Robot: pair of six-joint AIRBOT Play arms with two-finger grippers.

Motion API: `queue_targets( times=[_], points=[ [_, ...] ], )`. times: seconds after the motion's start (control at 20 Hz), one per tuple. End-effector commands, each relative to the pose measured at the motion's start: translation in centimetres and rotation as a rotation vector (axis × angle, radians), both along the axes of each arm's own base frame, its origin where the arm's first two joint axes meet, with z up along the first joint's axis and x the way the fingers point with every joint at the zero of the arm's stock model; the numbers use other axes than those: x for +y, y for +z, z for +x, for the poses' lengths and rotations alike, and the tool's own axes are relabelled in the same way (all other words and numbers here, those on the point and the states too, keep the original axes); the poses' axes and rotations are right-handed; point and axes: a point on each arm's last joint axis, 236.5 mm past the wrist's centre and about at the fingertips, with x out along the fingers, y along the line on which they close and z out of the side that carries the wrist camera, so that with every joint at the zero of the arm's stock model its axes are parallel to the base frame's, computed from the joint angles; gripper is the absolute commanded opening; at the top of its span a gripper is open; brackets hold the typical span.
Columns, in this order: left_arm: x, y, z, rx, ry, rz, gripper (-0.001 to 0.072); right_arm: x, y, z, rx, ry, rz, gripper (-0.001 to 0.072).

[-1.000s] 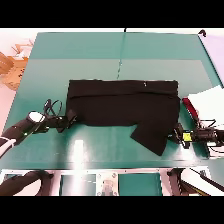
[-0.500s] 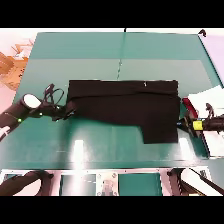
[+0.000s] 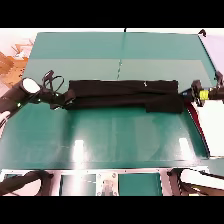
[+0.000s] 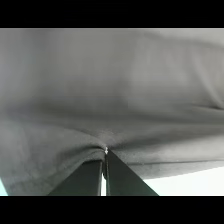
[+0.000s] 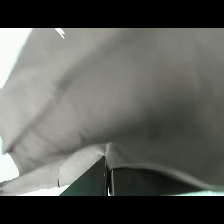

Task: Fold the shirts.

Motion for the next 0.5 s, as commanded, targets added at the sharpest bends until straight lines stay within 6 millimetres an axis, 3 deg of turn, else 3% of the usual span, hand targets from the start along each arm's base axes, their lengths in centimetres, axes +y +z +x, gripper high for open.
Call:
queue_targets(
  times=[0.0,0.2,0.4,0.45],
  points=[
    [0.0,-1.1,3.3,0.008,0.034,0.000,0.0021,0.0,0.1,6.2,-0.057,0.030,0.023,0.0013],
    [-0.8,-3.4,8.0,0.015,0.073,-0.032,0.0021,0.0,-3.8,11.5,-0.041,0.074,0.034,0.0014],
    [-1.1,-4.4,12.6,-0.030,0.087,-0.038,0.0025,0.4,-8.4,14.3,-0.018,0.093,0.059,0.0053],
    [-1.0,-4.2,13.4,-0.053,0.099,-0.037,0.0250,0.4,-9.1,14.6,-0.013,0.092,0.065,0.0119]
  ],
)
